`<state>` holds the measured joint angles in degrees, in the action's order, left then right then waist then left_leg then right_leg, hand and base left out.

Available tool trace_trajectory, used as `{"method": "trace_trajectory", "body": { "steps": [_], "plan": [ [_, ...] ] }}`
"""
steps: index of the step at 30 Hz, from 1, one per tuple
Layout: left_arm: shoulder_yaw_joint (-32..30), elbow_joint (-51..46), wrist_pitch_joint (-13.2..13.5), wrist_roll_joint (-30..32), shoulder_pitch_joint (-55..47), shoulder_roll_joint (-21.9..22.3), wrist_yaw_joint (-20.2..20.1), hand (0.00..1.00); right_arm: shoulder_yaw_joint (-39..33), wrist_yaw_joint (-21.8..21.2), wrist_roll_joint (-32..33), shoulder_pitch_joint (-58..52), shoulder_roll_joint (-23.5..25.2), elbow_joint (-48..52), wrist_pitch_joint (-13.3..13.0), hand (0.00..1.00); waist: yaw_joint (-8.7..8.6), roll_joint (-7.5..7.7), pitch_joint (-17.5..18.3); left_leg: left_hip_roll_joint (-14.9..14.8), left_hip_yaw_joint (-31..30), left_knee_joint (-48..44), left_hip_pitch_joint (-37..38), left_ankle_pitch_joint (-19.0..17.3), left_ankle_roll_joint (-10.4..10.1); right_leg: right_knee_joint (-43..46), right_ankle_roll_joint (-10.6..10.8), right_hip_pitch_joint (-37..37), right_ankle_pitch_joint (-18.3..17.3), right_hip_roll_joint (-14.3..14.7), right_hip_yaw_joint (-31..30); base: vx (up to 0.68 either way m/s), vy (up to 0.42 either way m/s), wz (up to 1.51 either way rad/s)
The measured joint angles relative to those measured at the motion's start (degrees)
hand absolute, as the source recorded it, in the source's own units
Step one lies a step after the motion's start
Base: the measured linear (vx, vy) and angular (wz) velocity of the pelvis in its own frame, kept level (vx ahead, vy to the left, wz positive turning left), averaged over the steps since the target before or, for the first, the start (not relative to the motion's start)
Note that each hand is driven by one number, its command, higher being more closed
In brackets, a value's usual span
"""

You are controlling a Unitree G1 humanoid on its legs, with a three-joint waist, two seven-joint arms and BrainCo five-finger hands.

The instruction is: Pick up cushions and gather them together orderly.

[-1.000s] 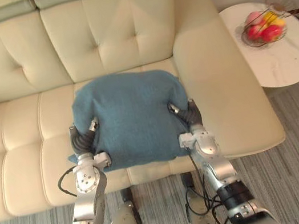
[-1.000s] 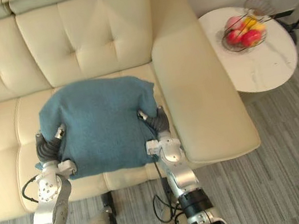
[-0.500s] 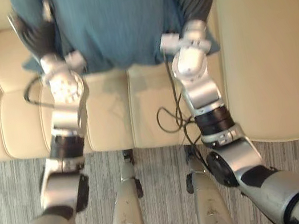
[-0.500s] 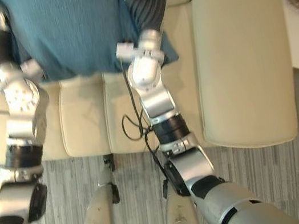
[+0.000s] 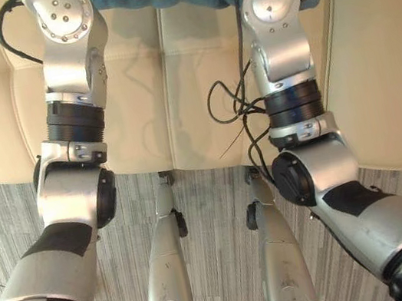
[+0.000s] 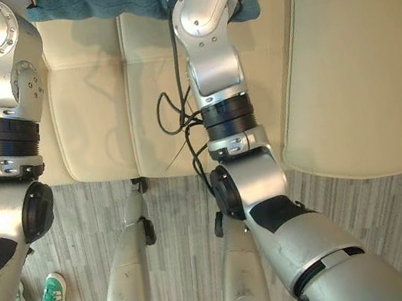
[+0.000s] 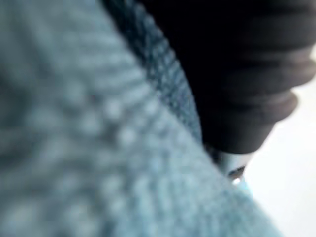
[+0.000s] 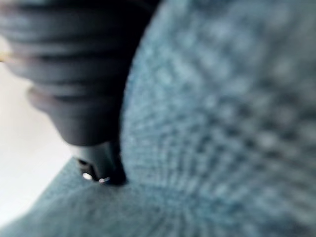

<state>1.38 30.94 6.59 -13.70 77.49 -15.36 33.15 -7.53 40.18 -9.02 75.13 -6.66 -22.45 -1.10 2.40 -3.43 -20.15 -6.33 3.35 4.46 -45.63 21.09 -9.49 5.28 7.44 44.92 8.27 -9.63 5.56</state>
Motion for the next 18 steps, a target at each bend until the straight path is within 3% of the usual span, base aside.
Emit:
{"method": "trace_trajectory", "body": {
  "steps": [6,7,8,10,13,18],
  "plan": [
    [-1.52,1.54,0.05,-1.45,-7.4,2.85,-3.8,0.0,0.2,-3.48,3.76,0.46,-3.41,-1.24,1.1,0.0,-0.47,0.12,-0.69,-0.61,0.24,0.04,-1.67,-0.26,-0.24,4.75,-0.35,3.97,-1.73,0.14,-0.16,-0.02,0.006,-0.03],
    [-1.77,1.57,0.04,-2.07,-9.67,3.61,-4.18,0.0,0.32,-3.78,4.77,0.47,-3.4,-1.12,1.15,0.0,-0.62,0.15,-0.73,-1.06,0.92,0.06,-1.83,-3.45,-1.43,5.91,-0.21,4.92,-2.1,0.43,-0.21,-0.04,0.006,-0.1],
    [-2.03,1.6,0.04,-2.24,-10.71,4.06,-4.64,0.0,0.36,-3.93,4.83,0.46,-3.51,-0.67,1.13,0.0,-0.77,0.28,-0.83,-1.23,1.3,0.06,-2.21,-4.07,0.22,6.26,-0.17,5.38,-2.14,0.48,-0.32,-0.04,0.008,-0.03],
    [-2.64,2.09,-0.06,-4.06,-14.1,6.05,-5.65,0.0,0.31,-4.33,5.4,0.08,-4.03,2.2,1.13,0.0,-1.62,0.22,-2.42,-1.16,2.17,0.06,-2.58,-3.89,0.06,6.51,0.07,5.68,-1.97,0.09,-0.47,-0.04,-0.009,0.06],
    [-3.93,2.33,-0.28,-4.32,-17.46,8.58,-6.09,0.0,-0.03,-4.59,7.26,-2.66,-3.96,4.73,1.11,0.0,-1.58,0.23,-2.49,-0.72,3.83,0.04,-2.67,-2.62,1.23,8.31,0.34,7.05,-2.67,-0.13,-1.78,0.0,-0.026,-0.02],
    [-4.81,1.91,-0.13,-7.12,-18.96,8.8,-6.0,0.0,-2.56,-4.58,10.22,-5.15,-3.5,6.6,-0.53,0.0,-2.21,0.23,-2.5,-0.6,4.41,0.02,-1.46,-1.49,2.2,11.52,-0.1,7.24,-4.73,-0.36,-1.82,0.0,-0.081,0.05]
  ]
}}
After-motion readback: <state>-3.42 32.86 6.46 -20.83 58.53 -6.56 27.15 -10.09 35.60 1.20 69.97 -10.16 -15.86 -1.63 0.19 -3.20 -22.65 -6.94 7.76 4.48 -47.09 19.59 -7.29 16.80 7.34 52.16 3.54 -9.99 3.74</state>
